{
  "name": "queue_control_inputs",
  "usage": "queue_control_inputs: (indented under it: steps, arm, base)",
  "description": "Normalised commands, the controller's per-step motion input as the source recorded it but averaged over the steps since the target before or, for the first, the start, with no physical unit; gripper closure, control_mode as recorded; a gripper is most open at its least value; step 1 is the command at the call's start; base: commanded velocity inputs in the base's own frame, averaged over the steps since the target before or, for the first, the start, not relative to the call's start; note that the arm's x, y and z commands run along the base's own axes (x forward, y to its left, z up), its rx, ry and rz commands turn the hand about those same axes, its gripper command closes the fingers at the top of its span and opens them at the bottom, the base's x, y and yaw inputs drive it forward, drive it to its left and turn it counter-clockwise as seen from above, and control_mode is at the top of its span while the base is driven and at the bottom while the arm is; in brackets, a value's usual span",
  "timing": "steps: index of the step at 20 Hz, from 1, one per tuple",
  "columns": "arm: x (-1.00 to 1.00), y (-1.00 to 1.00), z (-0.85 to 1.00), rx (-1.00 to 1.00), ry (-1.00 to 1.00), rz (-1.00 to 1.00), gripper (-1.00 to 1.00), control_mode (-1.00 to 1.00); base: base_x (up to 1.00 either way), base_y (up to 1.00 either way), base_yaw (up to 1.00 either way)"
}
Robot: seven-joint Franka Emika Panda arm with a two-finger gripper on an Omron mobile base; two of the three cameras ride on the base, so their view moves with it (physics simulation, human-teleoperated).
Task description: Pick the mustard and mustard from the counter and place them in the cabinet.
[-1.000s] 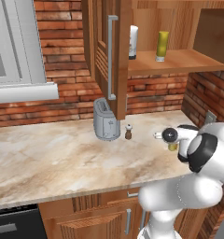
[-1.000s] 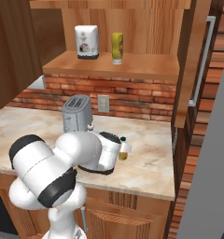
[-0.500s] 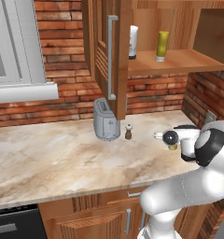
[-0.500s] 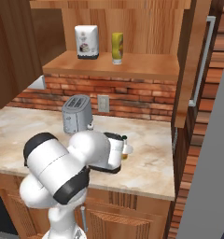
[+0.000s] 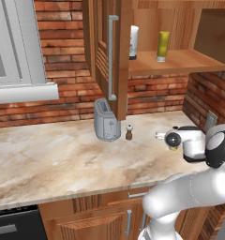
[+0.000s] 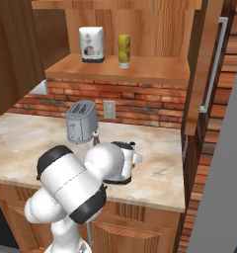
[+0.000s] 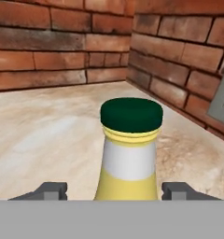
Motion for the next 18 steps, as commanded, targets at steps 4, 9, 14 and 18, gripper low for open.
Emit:
queue_control_inputs:
  steps: [4, 9, 14, 18]
  arm:
    - [0.00, 0.00, 0.00, 0.00, 0.00, 0.00, 1.00, -1.00]
    - [-0.05, 0.12, 0.31, 0.00, -0.04, 0.00, 1.00, -1.00]
    - [-0.36, 0.11, 0.64, 0.00, -0.02, 0.03, 1.00, -1.00]
    - [-0.55, 0.07, 0.95, 0.00, -0.02, 0.08, 1.00, -1.00]
  base:
    - [0.00, 0.00, 0.00]
    - [0.00, 0.00, 0.00]
    - [0.00, 0.00, 0.00]
    - [0.00, 0.00, 0.00]
